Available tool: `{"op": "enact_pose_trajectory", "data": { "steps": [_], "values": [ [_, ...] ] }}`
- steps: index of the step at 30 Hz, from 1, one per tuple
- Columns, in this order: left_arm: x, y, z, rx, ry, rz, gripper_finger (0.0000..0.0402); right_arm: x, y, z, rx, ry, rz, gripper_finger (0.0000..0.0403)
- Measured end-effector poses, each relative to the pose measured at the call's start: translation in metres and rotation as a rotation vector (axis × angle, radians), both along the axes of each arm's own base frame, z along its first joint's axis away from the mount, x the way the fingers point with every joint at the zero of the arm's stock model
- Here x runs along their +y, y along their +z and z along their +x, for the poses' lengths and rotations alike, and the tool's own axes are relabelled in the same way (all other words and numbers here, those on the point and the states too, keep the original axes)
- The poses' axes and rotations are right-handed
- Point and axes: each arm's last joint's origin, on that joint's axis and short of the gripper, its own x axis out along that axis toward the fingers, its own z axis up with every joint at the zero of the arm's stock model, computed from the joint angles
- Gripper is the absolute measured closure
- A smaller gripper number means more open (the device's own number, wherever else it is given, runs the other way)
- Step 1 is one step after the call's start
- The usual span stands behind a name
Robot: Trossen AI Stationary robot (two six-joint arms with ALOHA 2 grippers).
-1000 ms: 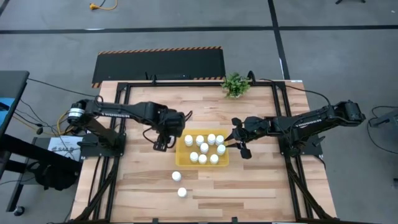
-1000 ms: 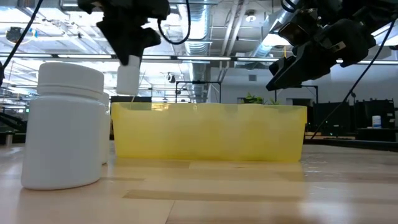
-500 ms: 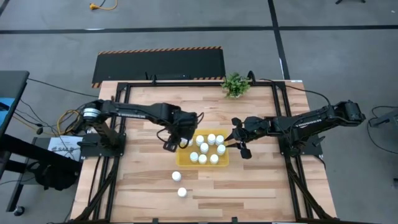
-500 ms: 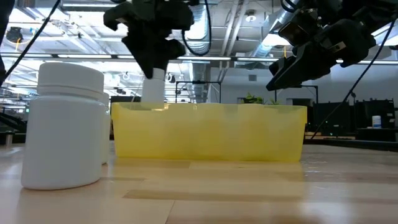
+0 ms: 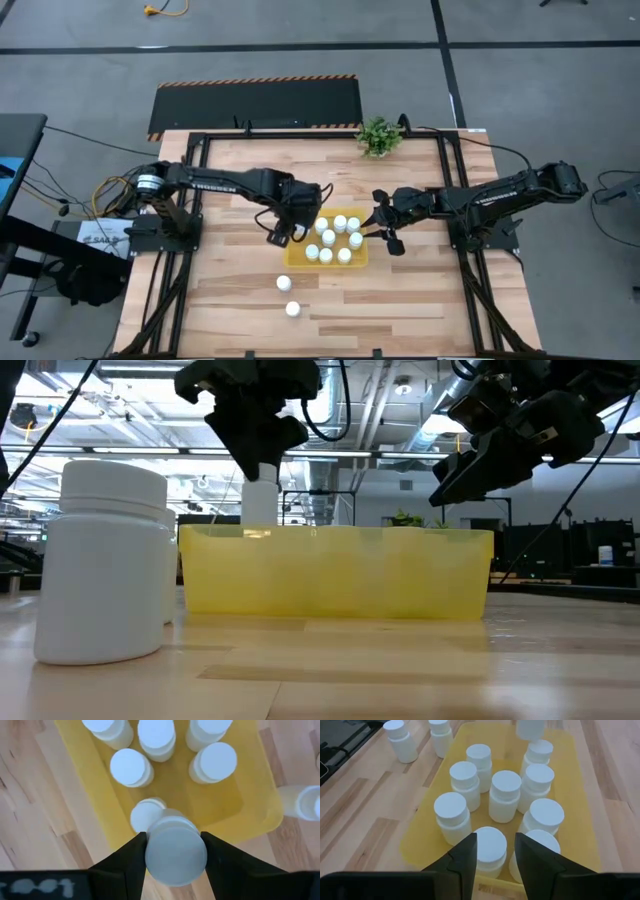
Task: Pick and place pill bottles into a basket
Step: Put the white pill bottle into the yellow bin
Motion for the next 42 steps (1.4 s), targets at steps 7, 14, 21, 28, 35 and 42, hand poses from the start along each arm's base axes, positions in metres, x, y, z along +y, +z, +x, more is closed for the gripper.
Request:
{"op": "enact_pose_trajectory", "data": {
  "steps": [7, 14, 21, 28, 35, 42],
  "values": [
    [-0.008, 0.0, -0.002, 0.022, 0.025, -0.024, 0.0242, 0.0, 0.0, 0.0, -0.003, 0.0, 0.0, 0.0278],
    [-0.013, -0.001, -0.003, 0.033, 0.024, -0.06, 0.0242, 0.0, 0.0, 0.0, -0.003, 0.0, 0.0, 0.0278],
    [-0.014, -0.005, -0.003, 0.032, 0.017, -0.083, 0.0242, 0.0, 0.0, 0.0, -0.003, 0.0, 0.0, 0.0278],
    [-0.014, -0.008, 0.0, 0.024, -0.004, -0.076, 0.0242, 0.0, 0.0, 0.0, -0.003, 0.0, 0.001, 0.0278],
    [-0.011, -0.02, 0.007, 0.05, -0.024, -0.083, 0.0242, 0.0, 0.0, 0.0, 0.005, 0.0, 0.0, 0.0278],
    [-0.009, -0.02, 0.009, 0.027, -0.038, -0.084, 0.0242, 0.0, -0.002, -0.001, 0.022, 0.0, 0.0, 0.0278]
  ]
}}
